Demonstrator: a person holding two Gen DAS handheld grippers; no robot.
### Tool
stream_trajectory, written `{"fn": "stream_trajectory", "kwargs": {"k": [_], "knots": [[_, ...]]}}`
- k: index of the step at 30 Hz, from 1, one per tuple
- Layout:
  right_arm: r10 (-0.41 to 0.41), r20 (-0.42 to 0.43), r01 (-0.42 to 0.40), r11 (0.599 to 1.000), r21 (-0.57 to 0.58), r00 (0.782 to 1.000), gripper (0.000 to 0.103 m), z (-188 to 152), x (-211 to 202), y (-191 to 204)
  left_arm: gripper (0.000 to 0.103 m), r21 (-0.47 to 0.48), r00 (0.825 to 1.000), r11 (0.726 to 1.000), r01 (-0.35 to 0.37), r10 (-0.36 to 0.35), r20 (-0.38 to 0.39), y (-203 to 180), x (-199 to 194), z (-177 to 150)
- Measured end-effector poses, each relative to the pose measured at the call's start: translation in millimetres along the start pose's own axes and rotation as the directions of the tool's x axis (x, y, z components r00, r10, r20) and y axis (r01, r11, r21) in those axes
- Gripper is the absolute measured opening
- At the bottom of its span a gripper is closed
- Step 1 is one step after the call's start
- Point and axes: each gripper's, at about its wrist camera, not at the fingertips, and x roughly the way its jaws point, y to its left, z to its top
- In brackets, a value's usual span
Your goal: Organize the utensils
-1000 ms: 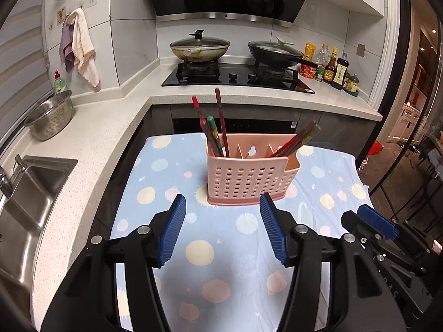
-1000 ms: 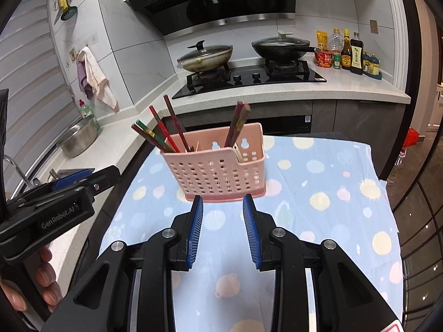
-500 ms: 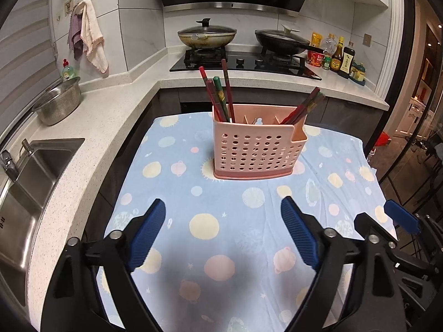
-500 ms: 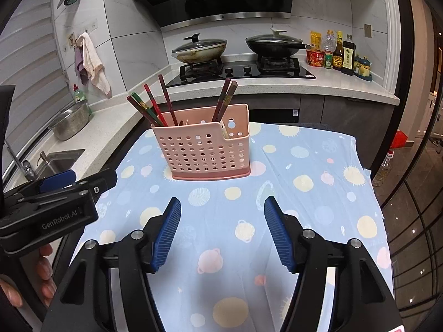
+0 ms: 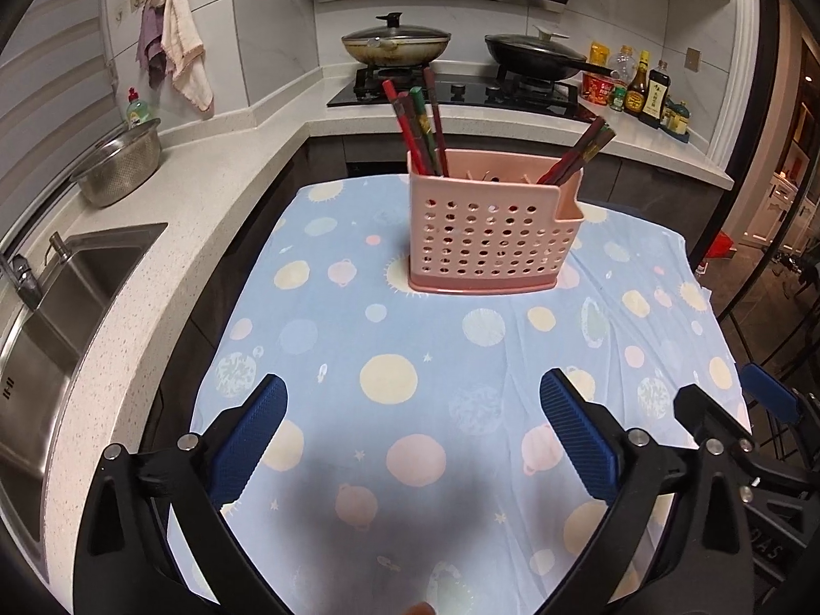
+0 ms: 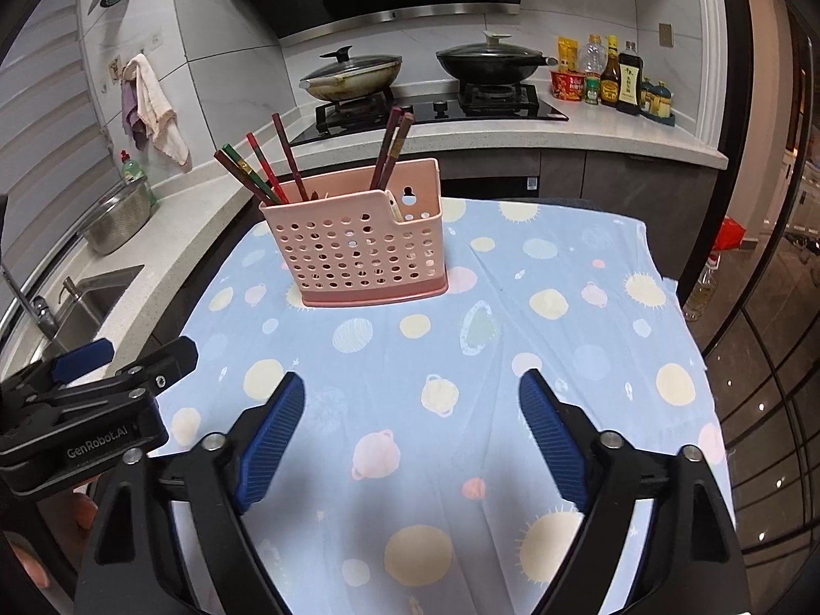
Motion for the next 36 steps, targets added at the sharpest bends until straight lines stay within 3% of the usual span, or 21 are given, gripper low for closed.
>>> {"fn": "stream_trajectory", "kwargs": {"k": [9, 18, 36], "knots": [[-0.04, -0.006, 0.039, 0.999, -0.038, 0.999, 0.086, -7, 3, 4, 0.095, -0.011, 0.999, 0.999, -0.03, 0.03, -0.021, 6, 6, -12], [-0.049, -0.012, 0.048, 0.996, -0.07, 0.999, 0.097, -10, 5, 12, 0.095, -0.004, 0.999, 0.999, -0.044, 0.044, -0.014, 4, 5, -14], [-0.06, -0.009, 0.06, 0.995, -0.079, 0.998, 0.097, -7, 7, 16, 0.095, -0.001, 0.998, 0.998, -0.056, 0.056, -0.004, 1, 7, -12]]}}
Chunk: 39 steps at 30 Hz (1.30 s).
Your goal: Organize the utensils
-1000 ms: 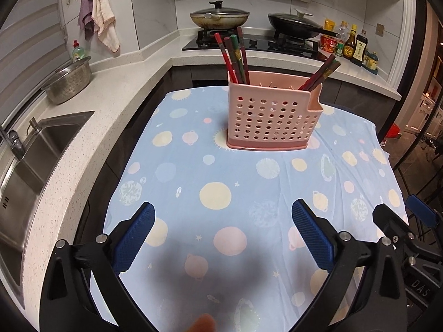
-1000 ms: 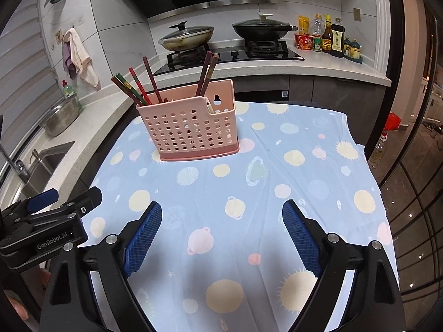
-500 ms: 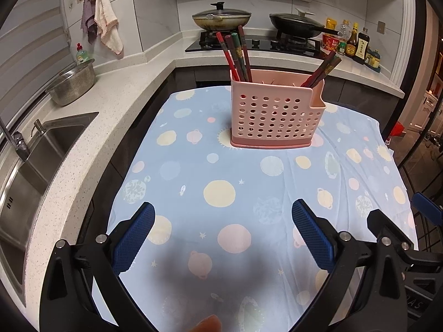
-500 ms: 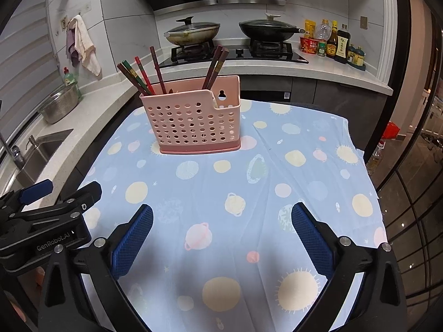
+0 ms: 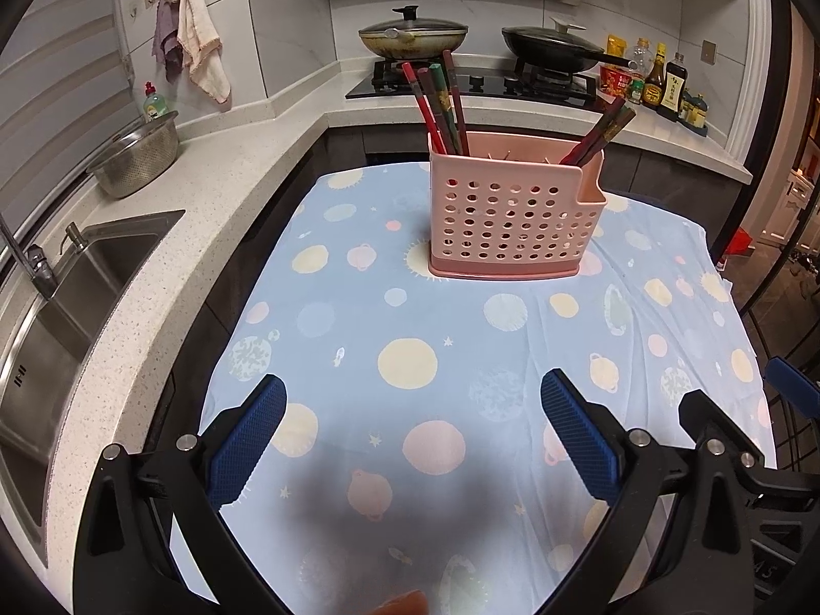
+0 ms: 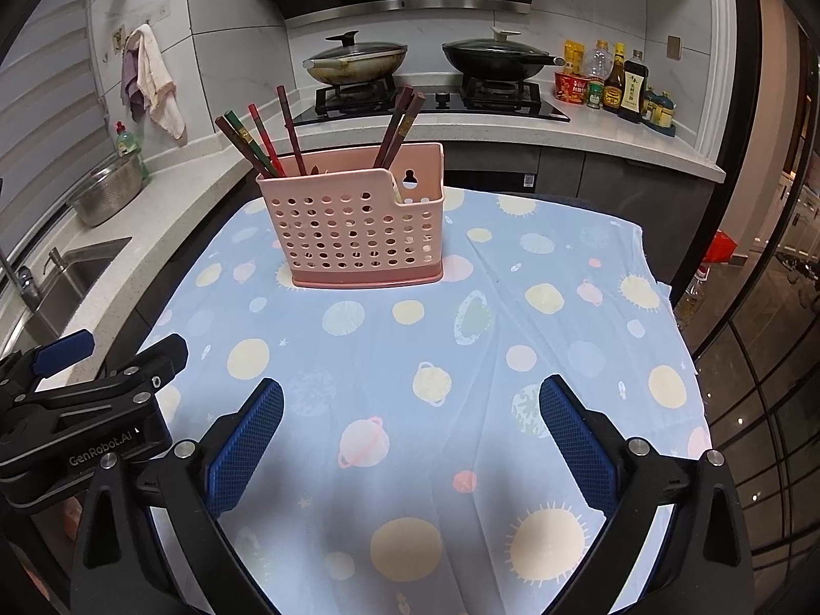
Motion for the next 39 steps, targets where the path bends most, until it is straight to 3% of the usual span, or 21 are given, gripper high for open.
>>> {"fn": "stream_trajectory", "kwargs": {"k": [39], "knots": [[-0.011, -0.003, 0.011, 1.0, -0.002, 1.0, 0.097, 1.4, 3.1, 0.2, 0.095, 0.011, 1.0, 1.0, -0.022, 0.022, 0.003, -0.9, 2.8, 1.9]]}}
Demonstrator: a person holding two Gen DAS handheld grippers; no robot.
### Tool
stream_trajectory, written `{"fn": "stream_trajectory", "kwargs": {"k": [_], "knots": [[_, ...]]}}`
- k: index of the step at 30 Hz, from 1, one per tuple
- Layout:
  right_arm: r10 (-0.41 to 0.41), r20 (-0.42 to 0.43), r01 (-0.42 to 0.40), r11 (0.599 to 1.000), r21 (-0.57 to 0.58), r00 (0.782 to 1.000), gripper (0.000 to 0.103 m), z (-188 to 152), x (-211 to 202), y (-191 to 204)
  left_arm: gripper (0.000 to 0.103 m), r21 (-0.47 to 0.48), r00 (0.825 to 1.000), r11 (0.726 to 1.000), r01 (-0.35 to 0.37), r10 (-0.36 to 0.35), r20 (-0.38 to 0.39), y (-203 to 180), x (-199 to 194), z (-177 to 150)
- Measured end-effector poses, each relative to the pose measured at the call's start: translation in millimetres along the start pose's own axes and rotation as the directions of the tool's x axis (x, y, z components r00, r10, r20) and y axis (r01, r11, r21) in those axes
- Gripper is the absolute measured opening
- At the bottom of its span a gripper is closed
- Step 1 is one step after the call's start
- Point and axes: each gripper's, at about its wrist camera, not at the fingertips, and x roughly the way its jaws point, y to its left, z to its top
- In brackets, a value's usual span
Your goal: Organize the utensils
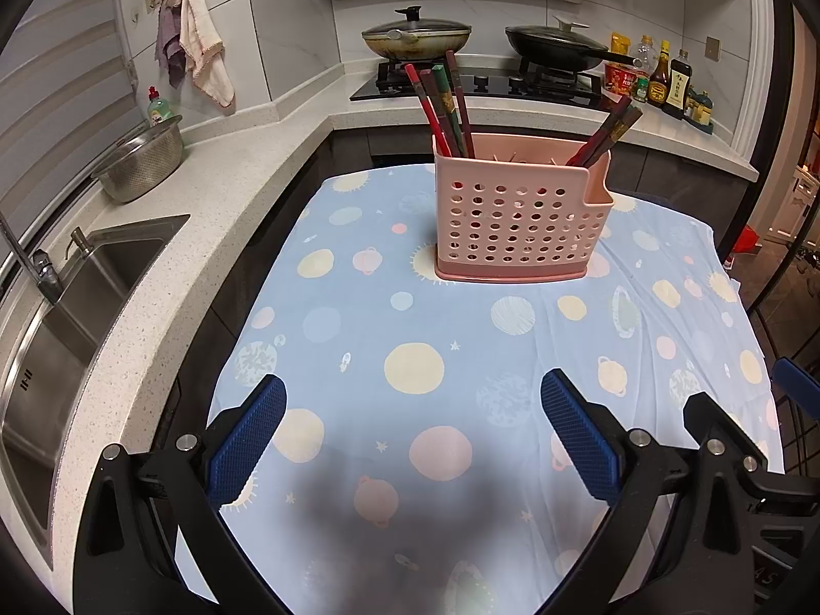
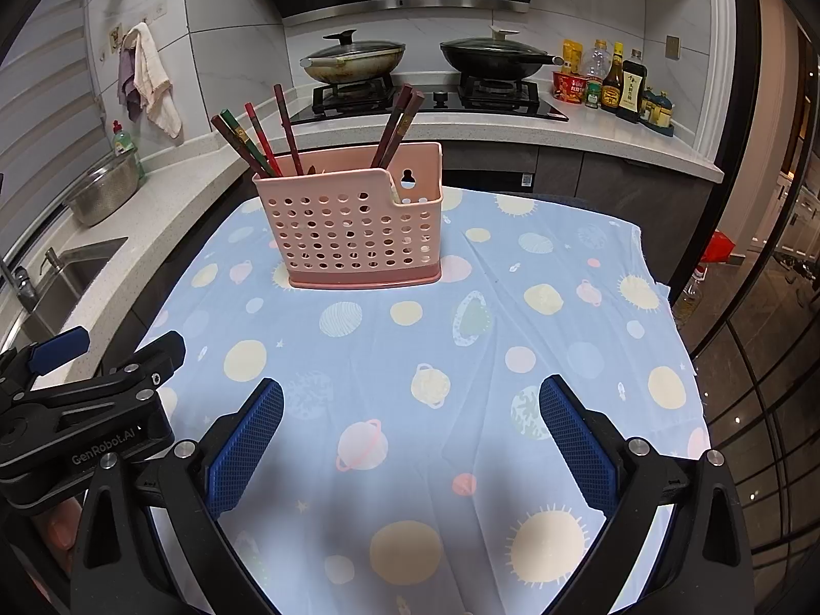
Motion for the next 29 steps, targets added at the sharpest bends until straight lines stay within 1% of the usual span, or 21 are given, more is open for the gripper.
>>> {"fn": "stream_trajectory", "kwargs": {"k": [11, 25, 29], "knots": [[-0.031, -0.004, 0.031, 0.999, 0.034, 1.0, 0.097, 1, 4, -17, 0.095, -0.017, 1.0, 0.999, -0.027, 0.027, -0.009, 9, 4, -1], [-0.035, -0.011, 0.035, 0.999, 0.033, 0.999, 0.097, 0, 8, -17, 0.095, -0.019, 0.999, 0.999, -0.047, 0.047, 0.005, 10, 3, -1], [-0.043, -0.011, 0.043, 0.998, 0.036, 0.999, 0.097, -1, 10, -18, 0.095, -0.016, 0.999, 0.999, -0.043, 0.043, 0.003, 11, 4, -1]]}}
